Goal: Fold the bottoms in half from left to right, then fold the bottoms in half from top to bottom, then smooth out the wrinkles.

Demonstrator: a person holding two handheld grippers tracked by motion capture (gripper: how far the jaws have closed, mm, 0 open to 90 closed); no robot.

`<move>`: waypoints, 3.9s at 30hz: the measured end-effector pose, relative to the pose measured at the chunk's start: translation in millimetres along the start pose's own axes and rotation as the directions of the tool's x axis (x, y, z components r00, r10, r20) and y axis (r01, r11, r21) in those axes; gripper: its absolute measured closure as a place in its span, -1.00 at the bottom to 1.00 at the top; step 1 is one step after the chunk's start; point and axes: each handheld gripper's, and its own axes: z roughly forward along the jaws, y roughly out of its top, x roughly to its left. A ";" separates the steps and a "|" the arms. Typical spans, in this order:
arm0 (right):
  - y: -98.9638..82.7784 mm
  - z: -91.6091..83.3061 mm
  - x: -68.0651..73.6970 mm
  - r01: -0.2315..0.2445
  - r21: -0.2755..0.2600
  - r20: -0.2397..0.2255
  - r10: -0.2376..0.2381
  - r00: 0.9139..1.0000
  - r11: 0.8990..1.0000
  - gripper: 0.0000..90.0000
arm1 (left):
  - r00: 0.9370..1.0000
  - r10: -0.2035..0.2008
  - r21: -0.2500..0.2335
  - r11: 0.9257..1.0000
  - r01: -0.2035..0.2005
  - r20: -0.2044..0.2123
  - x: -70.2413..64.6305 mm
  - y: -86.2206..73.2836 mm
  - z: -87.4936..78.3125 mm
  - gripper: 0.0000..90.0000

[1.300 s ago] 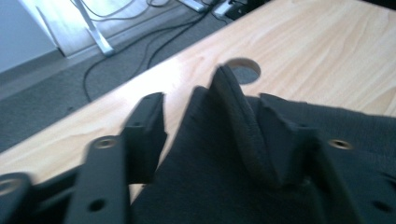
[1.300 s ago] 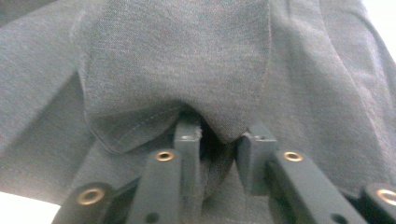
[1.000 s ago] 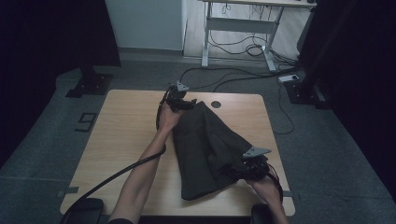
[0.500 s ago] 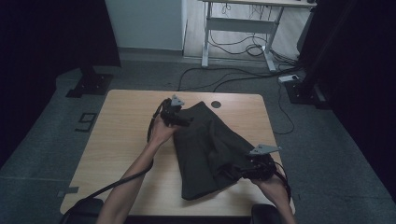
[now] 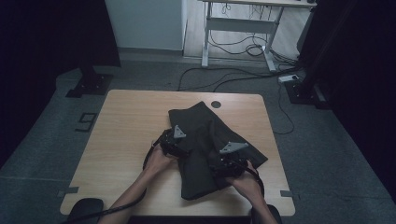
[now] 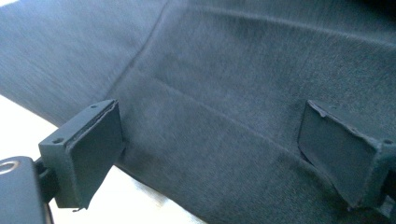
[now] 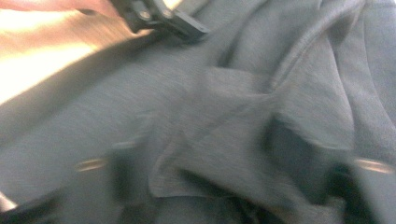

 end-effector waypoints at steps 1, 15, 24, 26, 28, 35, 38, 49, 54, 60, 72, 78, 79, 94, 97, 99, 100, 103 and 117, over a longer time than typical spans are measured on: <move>-0.3 3.6 0.5 0.004 0.025 0.014 -0.004 1.000 1.000 0.20 | 1.000 -0.010 -0.004 1.000 0.010 0.002 0.0 -1.9 1.0 -0.85; -13.9 -54.3 -61.5 -0.105 -0.014 0.201 0.106 0.974 0.994 0.88 | 1.000 -0.026 -0.005 1.000 0.026 -0.007 0.5 -4.8 3.7 -0.86; -48.7 -59.6 -128.7 -0.259 0.040 0.333 0.232 0.914 0.965 0.07 | 0.998 -0.061 0.011 0.998 0.061 0.015 4.1 -4.3 5.3 -0.89; -49.1 -69.3 -128.9 -0.257 0.019 0.327 0.237 0.915 0.966 -0.09 | 0.998 -0.062 0.011 0.998 0.061 0.015 4.2 -4.2 5.3 -0.89; -46.5 -76.7 -124.8 -0.251 -0.004 0.308 0.240 0.921 0.968 -0.20 | 0.998 -0.061 0.011 0.998 0.061 0.014 4.1 -4.2 5.4 -0.89; -37.8 -60.3 -113.5 -0.214 -0.024 0.263 0.213 0.941 0.977 -0.37 | 0.998 -0.061 0.011 0.998 0.061 0.014 4.1 -4.2 5.3 -0.89; -38.0 -42.3 -117.9 -0.218 0.011 0.284 0.206 0.936 0.976 -0.37 | 0.998 -0.063 0.008 0.998 0.063 0.012 3.8 -4.3 5.3 -0.89; -81.8 -4.5 -153.3 -0.338 0.066 0.382 0.289 0.878 0.939 -0.50 | 0.996 -0.051 -0.024 0.998 0.053 0.066 -23.6 -5.3 -31.3 -0.86; -90.5 -6.5 -151.0 -0.347 0.020 0.377 0.314 0.871 0.938 -0.48 | 0.995 -0.006 -0.015 1.000 0.007 0.097 -46.4 -16.3 -44.2 -0.91; -96.4 -8.1 -148.7 -0.394 -0.015 0.336 0.375 0.864 0.919 -0.34 | 0.997 0.003 0.038 0.999 -0.006 0.073 -51.3 -29.3 -35.7 -0.92; -92.6 -10.6 -113.0 -0.320 0.043 0.298 0.294 0.908 0.946 -0.22 | 0.997 -0.072 0.047 0.996 0.071 0.032 -22.9 -49.5 -48.4 -0.92; -88.4 -7.2 -88.4 -0.275 0.061 0.259 0.251 0.933 0.960 -0.23 | 0.994 -0.113 0.057 0.992 0.113 -0.006 0.9 -62.7 -59.7 -0.92; -87.5 -6.3 -84.1 -0.266 0.063 0.251 0.242 0.937 0.962 -0.23 | 0.993 -0.114 0.059 0.992 0.115 -0.018 4.3 -64.1 -61.4 -0.92; -68.6 12.1 -25.2 -0.146 0.093 0.153 0.131 0.980 0.985 -0.40 | 0.974 -0.191 0.090 0.975 0.202 -0.121 45.4 -83.0 -82.9 -0.91; -64.4 10.4 -24.3 -0.124 0.106 0.170 0.104 0.980 0.987 -0.47 | 0.980 -0.153 0.095 0.982 0.165 -0.128 44.4 -77.6 -89.3 -0.89; -60.6 6.9 -25.6 -0.124 0.079 0.166 0.109 0.980 0.989 -0.50 | 0.981 -0.140 0.087 0.985 0.152 -0.134 44.7 -74.9 -92.0 -0.89; -57.8 4.9 -26.5 -0.129 0.063 0.164 0.117 0.979 0.990 -0.51 | 0.983 -0.133 0.066 0.988 0.142 -0.128 47.5 -69.4 -97.3 -0.89; -46.0 1.0 -31.0 -0.129 0.026 0.163 0.123 0.979 0.991 -0.54 | 0.983 -0.135 0.041 0.989 0.141 -0.122 54.9 -61.0 -102.1 -0.89; 18.6 27.3 -53.7 -0.134 -0.054 0.135 0.141 0.981 0.989 -0.63 | 0.986 -0.142 -0.009 0.990 0.142 -0.091 80.6 -12.8 -76.5 -0.88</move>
